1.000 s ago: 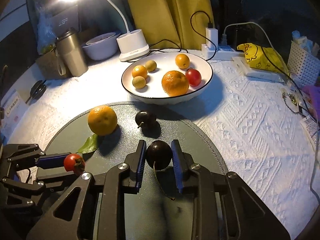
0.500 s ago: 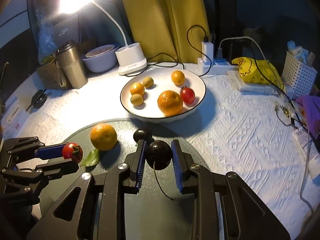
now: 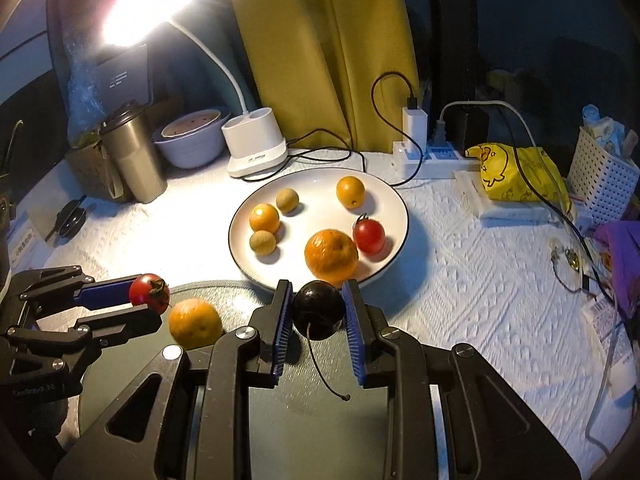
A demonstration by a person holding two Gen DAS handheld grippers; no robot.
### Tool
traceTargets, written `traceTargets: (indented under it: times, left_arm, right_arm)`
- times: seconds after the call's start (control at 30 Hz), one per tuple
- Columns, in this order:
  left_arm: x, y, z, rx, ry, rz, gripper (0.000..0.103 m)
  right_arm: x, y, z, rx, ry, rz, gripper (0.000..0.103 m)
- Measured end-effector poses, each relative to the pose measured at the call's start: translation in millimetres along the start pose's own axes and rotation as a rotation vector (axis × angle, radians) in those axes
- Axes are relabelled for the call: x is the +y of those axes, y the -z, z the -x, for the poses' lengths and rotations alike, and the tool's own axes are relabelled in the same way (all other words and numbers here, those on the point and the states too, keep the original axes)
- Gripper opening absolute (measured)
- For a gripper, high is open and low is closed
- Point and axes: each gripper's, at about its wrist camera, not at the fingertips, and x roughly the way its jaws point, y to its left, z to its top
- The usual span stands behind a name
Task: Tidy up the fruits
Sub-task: 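Carry the cherry and tomato onto the white plate and open both tools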
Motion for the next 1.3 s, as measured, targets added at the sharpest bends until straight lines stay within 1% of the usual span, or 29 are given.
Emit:
traceTargets:
  times: [0.7, 1.0, 1.3]
  left_arm:
    - [27, -45, -51, -0.007, 0.007, -0.038, 0.029]
    - [41, -61, -79, 0.0, 0.001, -0.034, 0.029]
    - [49, -84, -109, -0.002, -0.004, -0.063, 0.029]
  right_arm:
    - [-18, -41, -41, -0.008, 0.018, -0.01, 0.027]
    - [-33, -55, -61, -0.003, 0.024, -0.017, 0.027]
    - [-47, -65, -88, 0.004, 0.041, -0.018, 0.027]
